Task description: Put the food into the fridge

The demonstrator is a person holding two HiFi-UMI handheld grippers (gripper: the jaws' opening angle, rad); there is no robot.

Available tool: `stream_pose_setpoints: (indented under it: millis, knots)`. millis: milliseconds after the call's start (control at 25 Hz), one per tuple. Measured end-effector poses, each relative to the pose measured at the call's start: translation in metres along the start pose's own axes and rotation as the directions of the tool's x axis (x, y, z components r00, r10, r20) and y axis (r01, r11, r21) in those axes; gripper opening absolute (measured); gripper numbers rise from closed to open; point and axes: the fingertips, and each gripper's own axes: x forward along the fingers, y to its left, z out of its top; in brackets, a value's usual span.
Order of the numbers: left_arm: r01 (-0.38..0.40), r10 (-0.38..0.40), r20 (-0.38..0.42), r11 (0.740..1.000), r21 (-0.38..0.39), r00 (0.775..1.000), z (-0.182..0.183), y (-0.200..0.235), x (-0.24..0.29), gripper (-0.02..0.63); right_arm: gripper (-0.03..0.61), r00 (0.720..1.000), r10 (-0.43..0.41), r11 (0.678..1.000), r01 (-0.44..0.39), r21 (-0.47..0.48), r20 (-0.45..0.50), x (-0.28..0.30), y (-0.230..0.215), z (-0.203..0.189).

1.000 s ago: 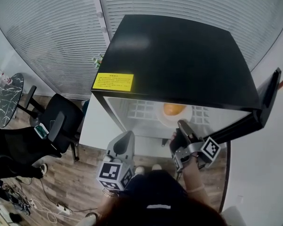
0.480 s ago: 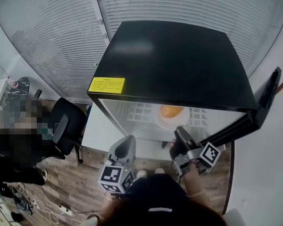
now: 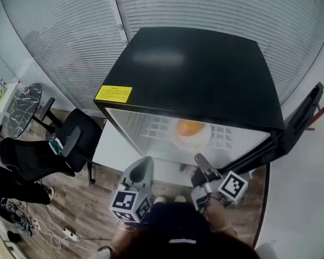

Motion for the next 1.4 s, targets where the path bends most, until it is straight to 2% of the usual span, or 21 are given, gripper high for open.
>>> stream_pose_setpoints:
  millis: [200,240,280,360,400,520,640,840,960,1200,1280,1400]
  knots:
    - [-0.013,0.013,-0.007,1.000,0.020,1.000,-0.002,-0.008,-0.004,0.005,-0.009,0.999,0.030,0.996,-0.032,-0.089,-0.018,0.002,0.011,-0.005]
    - [-0.016,0.016,-0.005,1.000,0.022,1.000,-0.002,-0.008,-0.004,0.005,-0.009,1.000,0.010,0.993,-0.012,-0.117,-0.017,0.001,0.010,-0.005]
    - [-0.020,0.020,-0.001,1.000,0.023,1.000,-0.001,-0.007,-0.005,0.005,-0.009,0.999,-0.048,0.984,0.045,-0.172,-0.014,-0.004,0.003,-0.004]
    - [-0.023,0.023,0.004,0.999,0.024,1.000,0.001,-0.007,-0.007,0.005,-0.009,0.985,-0.175,0.936,0.166,-0.311,0.000,-0.015,-0.011,0.000]
    - [-0.023,0.022,0.007,0.999,0.027,1.000,0.002,-0.007,-0.008,0.005,-0.007,0.982,-0.187,0.919,0.177,-0.353,0.004,-0.015,-0.011,-0.001]
    - [-0.020,0.019,0.019,0.999,0.028,1.000,0.004,-0.006,-0.013,0.005,-0.006,0.989,-0.148,0.889,0.138,-0.436,0.010,-0.010,0.003,-0.007]
    - [-0.018,0.017,0.036,1.000,0.019,0.999,0.005,-0.005,-0.025,0.005,-0.006,0.992,-0.123,0.846,0.111,-0.521,0.010,-0.008,0.010,-0.016]
    - [-0.021,0.020,0.021,1.000,0.017,1.000,-0.002,0.001,-0.054,0.005,-0.006,0.994,-0.103,0.779,0.105,-0.618,0.039,-0.011,0.033,-0.037]
    - [-0.027,0.026,0.029,0.999,0.019,0.999,0.000,0.006,-0.070,0.005,-0.006,0.993,-0.101,0.703,0.120,-0.701,0.068,-0.017,0.044,-0.048]
    - [-0.026,0.024,0.047,0.999,0.044,0.999,0.001,0.013,-0.097,0.005,-0.006,0.985,-0.096,0.491,0.172,-0.854,0.143,-0.031,0.064,-0.071]
    - [-0.013,0.012,0.043,0.999,0.031,0.999,-0.002,0.010,-0.107,0.005,-0.006,0.980,-0.106,0.443,0.196,-0.875,0.166,-0.039,0.068,-0.079]
    - [0.011,-0.012,0.043,1.000,0.028,0.999,-0.010,0.007,-0.123,0.005,-0.006,0.975,-0.109,0.388,0.221,-0.895,0.194,-0.050,0.070,-0.093]
